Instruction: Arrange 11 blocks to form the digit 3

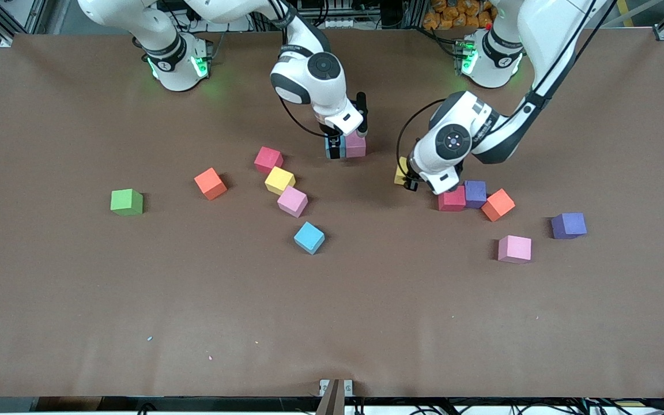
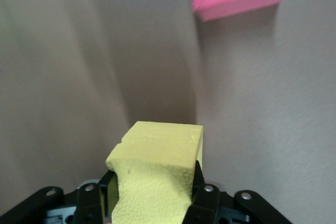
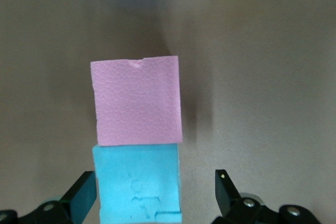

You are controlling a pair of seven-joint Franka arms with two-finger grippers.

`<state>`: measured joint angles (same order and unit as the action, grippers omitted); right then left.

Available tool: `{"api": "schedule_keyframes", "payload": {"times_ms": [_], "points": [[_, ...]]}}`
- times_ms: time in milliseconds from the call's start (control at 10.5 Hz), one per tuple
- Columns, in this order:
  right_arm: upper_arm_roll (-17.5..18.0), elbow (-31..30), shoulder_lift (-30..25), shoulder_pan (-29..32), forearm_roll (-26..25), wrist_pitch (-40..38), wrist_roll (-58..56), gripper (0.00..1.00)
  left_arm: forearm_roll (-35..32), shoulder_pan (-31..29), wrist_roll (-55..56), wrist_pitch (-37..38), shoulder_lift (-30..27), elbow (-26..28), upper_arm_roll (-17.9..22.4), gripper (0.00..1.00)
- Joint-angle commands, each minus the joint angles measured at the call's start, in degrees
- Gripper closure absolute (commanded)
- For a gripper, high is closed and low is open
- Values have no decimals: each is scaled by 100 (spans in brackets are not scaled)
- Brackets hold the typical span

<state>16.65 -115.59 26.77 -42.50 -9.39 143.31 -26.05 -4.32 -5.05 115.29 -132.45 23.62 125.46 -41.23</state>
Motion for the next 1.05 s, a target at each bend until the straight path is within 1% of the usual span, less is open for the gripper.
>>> {"api": "schedule_keyframes", "payload": {"times_ms": [0, 95, 190, 286, 571, 761, 857, 952], "points": [[5, -130, -469, 48, -134, -478, 179, 0, 63, -66, 431, -184, -191, 303, -244, 100], [-4, -348, -697, 127, -125, -506, 171, 0, 63, -49, 772, -507, -200, 521, -367, 100], [-4, -628, -934, 267, -125, -498, 179, 0, 63, -48, 1124, -884, -339, 802, -551, 100], [-4, -805, -1119, 355, -116, -515, 179, 0, 54, -66, 1310, -1071, -427, 970, -570, 100], [-4, -1131, -1323, 837, -107, -532, 223, 0, 54, -66, 1567, -1082, -726, 1278, -693, 100], [-4, -1238, -1376, 1023, -116, -751, 661, 0, 54, -66, 1811, -1230, -718, 1375, -772, 100], [-4, -1255, -1402, 1041, -116, -831, 715, 0, 63, -66, 1969, -1353, -701, 1428, -807, 100], [-4, -1377, -1541, 1076, -116, -892, 715, 0, 63, -22, 2180, -1519, -674, 1490, -825, 100]]}}
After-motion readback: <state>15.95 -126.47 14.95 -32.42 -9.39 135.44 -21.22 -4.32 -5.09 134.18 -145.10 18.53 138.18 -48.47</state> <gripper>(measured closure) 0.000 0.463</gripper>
